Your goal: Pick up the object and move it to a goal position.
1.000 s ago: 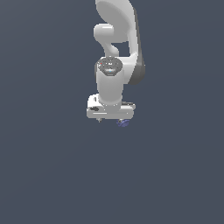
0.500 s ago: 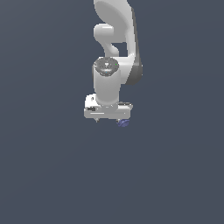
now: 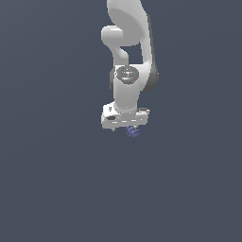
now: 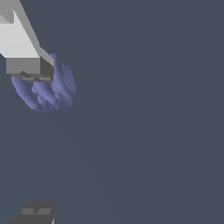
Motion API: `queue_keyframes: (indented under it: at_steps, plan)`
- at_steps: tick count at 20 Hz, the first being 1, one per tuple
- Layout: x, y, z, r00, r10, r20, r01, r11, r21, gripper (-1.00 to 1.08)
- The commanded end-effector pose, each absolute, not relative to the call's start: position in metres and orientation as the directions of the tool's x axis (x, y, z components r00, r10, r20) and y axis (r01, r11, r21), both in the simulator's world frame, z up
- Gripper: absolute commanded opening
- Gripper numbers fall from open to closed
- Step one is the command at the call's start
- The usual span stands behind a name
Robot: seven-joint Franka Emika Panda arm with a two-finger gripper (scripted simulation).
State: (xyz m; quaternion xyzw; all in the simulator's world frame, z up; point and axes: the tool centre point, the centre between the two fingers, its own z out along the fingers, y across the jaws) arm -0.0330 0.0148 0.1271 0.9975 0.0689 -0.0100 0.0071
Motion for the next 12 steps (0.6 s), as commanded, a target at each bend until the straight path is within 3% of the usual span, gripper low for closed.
queue_keyframes:
  at_steps: [1, 12]
  plan:
    - [-0.045, 0.029, 0.117, 0.981, 0.193, -0.017, 0.193, -0.981, 0.01, 1.0]
    - [-0.084, 0.068, 0.092, 0.937, 0.35, -0.001, 0.35, -0.937, 0.001, 1.0]
